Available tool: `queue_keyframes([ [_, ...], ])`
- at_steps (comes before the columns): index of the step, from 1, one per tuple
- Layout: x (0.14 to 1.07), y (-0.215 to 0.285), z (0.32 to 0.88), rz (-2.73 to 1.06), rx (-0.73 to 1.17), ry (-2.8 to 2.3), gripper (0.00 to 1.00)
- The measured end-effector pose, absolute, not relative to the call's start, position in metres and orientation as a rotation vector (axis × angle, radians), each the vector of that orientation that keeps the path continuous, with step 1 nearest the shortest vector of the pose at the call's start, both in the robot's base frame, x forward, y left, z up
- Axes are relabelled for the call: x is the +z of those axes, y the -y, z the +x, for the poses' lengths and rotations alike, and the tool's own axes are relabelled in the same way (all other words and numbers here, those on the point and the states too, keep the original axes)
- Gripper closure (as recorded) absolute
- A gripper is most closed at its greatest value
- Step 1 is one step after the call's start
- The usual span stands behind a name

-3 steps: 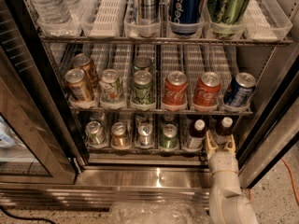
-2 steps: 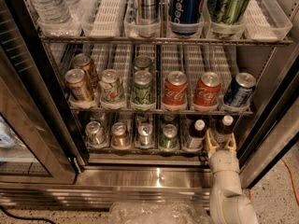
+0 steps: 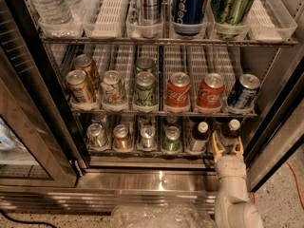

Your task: Pick blue plastic bottle from bottom shelf of fridge

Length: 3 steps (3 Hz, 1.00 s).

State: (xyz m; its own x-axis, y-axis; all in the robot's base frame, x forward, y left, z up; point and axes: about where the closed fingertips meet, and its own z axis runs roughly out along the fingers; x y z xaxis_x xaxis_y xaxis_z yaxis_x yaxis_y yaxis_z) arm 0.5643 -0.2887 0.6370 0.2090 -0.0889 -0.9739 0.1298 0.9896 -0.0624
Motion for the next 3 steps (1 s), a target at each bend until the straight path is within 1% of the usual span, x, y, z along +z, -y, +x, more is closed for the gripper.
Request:
queue_keyframes([
  [2,0.638,0.289,0.540,-0.007,-0.158,-1.323,1.00],
  [3,0.646,0.285,0.529,-0.114,-0.108,-1.332,1.00],
])
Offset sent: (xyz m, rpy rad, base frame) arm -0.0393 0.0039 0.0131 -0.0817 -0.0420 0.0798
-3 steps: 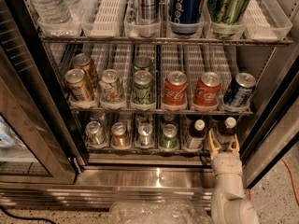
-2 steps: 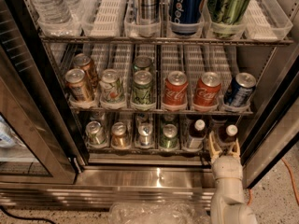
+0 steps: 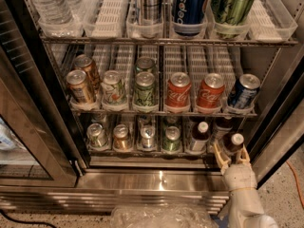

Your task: Pick blue plastic bottle from bottom shelf of fridge

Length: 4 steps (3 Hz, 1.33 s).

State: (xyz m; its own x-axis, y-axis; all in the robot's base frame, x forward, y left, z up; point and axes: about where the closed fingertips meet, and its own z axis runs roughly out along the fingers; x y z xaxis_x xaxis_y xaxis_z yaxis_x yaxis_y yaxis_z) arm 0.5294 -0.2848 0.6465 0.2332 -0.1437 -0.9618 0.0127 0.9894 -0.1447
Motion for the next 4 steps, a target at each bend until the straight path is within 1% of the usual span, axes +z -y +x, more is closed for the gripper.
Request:
queue_keyframes([
  [1,0.663,0.277,0.523,-0.245,-0.038,-1.348,1.00],
  [3,0.643,0.260,0.524,-0.393,0.252,-1.475,1.00],
  [4,0.643,0.260,0.524,-0.393,0.252,-1.475,1.00],
])
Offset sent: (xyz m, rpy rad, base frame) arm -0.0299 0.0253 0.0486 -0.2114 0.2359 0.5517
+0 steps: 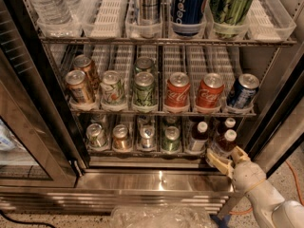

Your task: Pick blue plastic bottle from bottom shelf of fridge

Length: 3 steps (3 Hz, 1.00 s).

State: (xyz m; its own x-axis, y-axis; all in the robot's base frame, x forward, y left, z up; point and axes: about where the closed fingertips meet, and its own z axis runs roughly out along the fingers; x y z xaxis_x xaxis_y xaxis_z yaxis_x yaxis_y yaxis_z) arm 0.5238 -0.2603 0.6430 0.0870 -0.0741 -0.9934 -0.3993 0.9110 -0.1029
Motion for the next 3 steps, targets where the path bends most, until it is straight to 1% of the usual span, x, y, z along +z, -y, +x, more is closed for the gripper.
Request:
queue_keyframes([
  [1,0.644,0.237,0.499,-0.492,0.297,-1.469,1.00],
  [2,0.646,0.206,0.450,-0.598,0.361,-1.449,1.00],
  [3,0.654,0.183,0.414,-0.653,0.416,-1.414,1.00],
])
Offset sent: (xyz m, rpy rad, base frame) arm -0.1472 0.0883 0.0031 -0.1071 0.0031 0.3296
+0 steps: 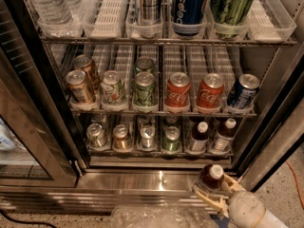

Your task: Pick blue plastic bottle from bottom shelf of fridge

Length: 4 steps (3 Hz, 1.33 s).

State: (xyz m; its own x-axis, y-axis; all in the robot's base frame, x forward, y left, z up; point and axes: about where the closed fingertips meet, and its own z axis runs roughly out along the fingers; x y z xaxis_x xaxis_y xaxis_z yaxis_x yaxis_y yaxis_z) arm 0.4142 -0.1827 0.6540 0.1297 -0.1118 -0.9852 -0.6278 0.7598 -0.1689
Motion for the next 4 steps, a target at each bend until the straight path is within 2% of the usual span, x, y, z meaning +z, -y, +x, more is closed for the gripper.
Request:
queue_keyframes([
  [2,0.680,0.158,0.404,-0.839,0.638,-1.402,1.00],
  [4,0.675,0.158,0.404,-0.844,0.643,-1.402,1.00],
])
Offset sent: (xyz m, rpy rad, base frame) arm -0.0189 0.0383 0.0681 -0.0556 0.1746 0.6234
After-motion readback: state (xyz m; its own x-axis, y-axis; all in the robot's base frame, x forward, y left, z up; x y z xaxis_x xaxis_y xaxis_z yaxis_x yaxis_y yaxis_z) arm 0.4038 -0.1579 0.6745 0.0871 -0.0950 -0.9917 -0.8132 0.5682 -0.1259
